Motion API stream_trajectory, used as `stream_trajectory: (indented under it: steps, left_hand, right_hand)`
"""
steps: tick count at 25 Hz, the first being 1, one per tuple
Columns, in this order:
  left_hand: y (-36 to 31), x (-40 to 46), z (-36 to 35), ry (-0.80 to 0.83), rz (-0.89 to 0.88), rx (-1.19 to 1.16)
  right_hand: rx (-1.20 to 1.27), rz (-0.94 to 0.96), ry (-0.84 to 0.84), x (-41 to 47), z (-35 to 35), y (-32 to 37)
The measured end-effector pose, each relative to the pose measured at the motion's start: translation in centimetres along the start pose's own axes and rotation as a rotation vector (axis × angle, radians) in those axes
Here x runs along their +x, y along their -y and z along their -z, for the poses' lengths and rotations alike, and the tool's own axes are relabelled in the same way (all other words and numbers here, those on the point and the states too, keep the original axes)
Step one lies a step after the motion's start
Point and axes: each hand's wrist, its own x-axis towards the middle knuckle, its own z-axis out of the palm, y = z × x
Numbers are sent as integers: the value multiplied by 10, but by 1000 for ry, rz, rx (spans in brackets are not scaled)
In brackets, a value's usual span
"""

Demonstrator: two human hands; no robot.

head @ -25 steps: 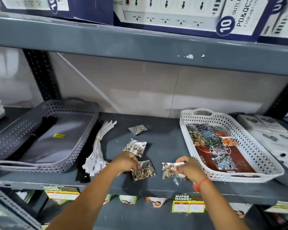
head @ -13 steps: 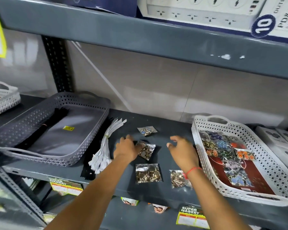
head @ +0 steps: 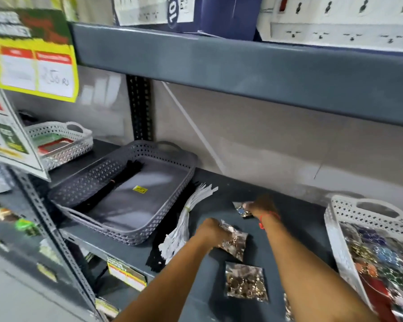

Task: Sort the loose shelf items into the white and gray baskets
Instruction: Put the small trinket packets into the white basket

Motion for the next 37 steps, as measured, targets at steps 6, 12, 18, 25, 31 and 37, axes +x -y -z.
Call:
stream_trajectory:
  steps: [6,12,18,25,31,37]
  left_hand:
    - [12,-4,6,18,37,-233]
    - [-9,-8,-22,82,38,-239]
    - [-13,-7,-38,-24,-102,126]
    - [17,-44,-23,-30,-124,319]
    - [24,-55,-28,5,-114,431]
    - [21,-57,-22,81,-82,200]
  right_hand:
    - [489,-56,75,-18,32,-10]
    - [626,-84,-58,-90,76,-81]
    - [120,-85,-182,-105,63,-112]
    - [-66,4,-179,-170,68,-121]
    - [191,-132,-48,-183,59,-133]
    - [404,-265,48,-191,66,-130]
